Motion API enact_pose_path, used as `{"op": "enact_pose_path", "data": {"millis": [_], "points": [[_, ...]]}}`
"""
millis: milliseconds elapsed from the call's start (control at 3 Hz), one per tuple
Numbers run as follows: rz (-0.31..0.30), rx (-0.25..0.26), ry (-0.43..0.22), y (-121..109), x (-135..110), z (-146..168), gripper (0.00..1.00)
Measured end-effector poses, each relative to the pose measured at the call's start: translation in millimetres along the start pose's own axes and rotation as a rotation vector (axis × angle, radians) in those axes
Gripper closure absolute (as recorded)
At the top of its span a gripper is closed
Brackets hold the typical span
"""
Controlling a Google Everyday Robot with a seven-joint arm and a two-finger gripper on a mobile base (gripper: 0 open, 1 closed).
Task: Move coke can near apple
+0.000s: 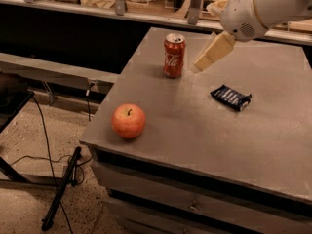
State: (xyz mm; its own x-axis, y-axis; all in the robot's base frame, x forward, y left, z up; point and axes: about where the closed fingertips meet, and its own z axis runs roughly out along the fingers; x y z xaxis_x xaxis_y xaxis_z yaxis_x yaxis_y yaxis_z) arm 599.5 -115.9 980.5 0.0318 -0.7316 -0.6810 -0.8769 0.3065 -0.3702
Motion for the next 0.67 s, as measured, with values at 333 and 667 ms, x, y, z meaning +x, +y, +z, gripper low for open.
{"op": "enact_pose_path", "data": {"millis": [333, 667], "points": [[0.08, 0.032, -0.067, -29, 6, 34, 0.0], [0.195, 0.015, -0.158, -43, 14, 74, 0.0]]}}
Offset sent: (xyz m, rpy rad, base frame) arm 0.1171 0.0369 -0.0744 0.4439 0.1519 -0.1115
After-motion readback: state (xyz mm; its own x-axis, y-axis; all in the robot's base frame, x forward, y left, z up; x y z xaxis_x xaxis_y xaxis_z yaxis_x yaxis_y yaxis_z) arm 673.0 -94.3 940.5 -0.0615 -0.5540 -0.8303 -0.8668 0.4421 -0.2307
